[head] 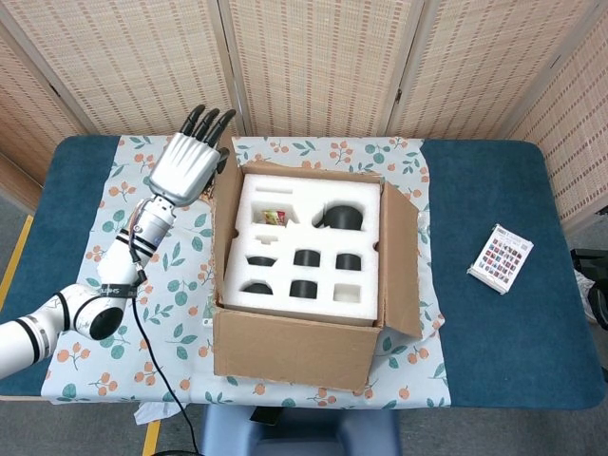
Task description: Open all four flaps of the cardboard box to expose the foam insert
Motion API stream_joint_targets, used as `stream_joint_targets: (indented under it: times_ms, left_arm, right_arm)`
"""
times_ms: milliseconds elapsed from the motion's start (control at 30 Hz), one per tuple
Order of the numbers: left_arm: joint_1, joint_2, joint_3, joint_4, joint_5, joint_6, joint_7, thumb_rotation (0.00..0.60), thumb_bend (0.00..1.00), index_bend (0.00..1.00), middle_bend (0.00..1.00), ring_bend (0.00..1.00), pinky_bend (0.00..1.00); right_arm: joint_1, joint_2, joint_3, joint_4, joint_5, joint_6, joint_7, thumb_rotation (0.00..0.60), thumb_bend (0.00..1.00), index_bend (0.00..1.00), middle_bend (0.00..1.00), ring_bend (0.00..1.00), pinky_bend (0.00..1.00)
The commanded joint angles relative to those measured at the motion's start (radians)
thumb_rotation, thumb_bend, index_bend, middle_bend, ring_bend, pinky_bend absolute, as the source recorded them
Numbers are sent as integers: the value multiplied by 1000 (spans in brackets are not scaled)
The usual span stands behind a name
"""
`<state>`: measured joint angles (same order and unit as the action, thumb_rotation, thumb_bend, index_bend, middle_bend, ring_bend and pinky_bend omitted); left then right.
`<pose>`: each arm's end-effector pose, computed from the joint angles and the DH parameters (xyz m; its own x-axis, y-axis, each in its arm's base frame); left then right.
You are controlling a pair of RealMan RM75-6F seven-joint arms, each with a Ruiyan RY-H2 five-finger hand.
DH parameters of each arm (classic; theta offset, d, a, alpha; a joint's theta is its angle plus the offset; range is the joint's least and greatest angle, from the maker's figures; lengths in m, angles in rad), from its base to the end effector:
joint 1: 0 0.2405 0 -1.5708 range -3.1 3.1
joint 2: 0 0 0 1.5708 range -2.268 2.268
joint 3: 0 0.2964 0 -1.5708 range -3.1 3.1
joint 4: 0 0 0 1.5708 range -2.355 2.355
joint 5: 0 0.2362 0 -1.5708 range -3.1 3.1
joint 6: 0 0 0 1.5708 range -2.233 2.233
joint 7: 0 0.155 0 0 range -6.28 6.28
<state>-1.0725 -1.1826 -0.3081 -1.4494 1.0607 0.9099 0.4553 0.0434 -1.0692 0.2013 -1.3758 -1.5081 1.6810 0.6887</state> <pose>-0.0496 0.5082 0.1366 0.6441 -0.2341 0.7283 0.6073 -0.4225 -0.6729 -0.3823 -0.2101 0.2518 -0.0234 0.2962 0.9548 -0.9872 -0.1578 0.0248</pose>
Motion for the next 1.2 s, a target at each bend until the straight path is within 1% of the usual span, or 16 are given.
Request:
stream_joint_targets:
  times_ms: [33,233,367,667,800,867,900,967,1000,1067,1133,1200]
  left_arm:
    - [6,6,3,11,-9,-4,-7,600,1000,551,49,0,0]
    - [17,18,8,38,-63,-18,2,600,1000,520,49,0,0]
    - [30,29,6,53,-87,-21,-15,600,1000,510,49,0,0]
    - [66,50,18,73,-84,-18,-65,600,1000,496,49,0,0]
    - [97,71,31,52,-68,-1,-87,600,1000,479,49,0,0]
    - [110,80,36,37,-59,8,-94,600,1000,449,49,0,0]
    - [118,85,40,28,-55,12,-97,600,1000,419,49,0,0]
    - [176,124,66,-48,-26,51,-129,600,1000,338,49,0,0]
    - [211,148,81,-89,5,82,-153,600,1000,286,49,0,0]
    - [268,177,105,-146,42,131,-187,600,985,196,49,0,0]
    - [341,201,139,-200,88,201,-219,600,880,101,49,0,0]
    - [419,209,176,-234,135,284,-249,600,768,64,48,0,0]
  right_arm:
    - [2,-1,0,-1,1,-4,-3,251,470,370,0,2,0]
    - [3,-2,1,1,4,-3,-2,252,469,370,0,3,0]
    - [0,1,1,1,5,2,5,252,469,370,0,3,0]
    - [2,2,-1,-2,5,-6,0,253,470,370,0,0,0]
    - [5,1,-3,-3,2,-9,-8,250,470,370,0,0,0]
    - [5,0,-4,-4,2,-8,-13,252,470,370,0,1,0]
    - [5,0,-4,-4,2,-9,-17,253,470,370,0,3,0]
    - [10,-4,-7,-5,10,-26,-59,254,470,370,0,7,0]
    - [14,-5,-9,-11,15,-39,-86,254,469,370,0,10,0]
    - [20,-5,-15,-23,19,-60,-126,259,469,362,0,13,0]
    - [29,-5,-21,-37,22,-83,-179,289,469,326,0,21,0]
    - [37,-14,-22,-46,26,-93,-251,329,469,289,0,8,0]
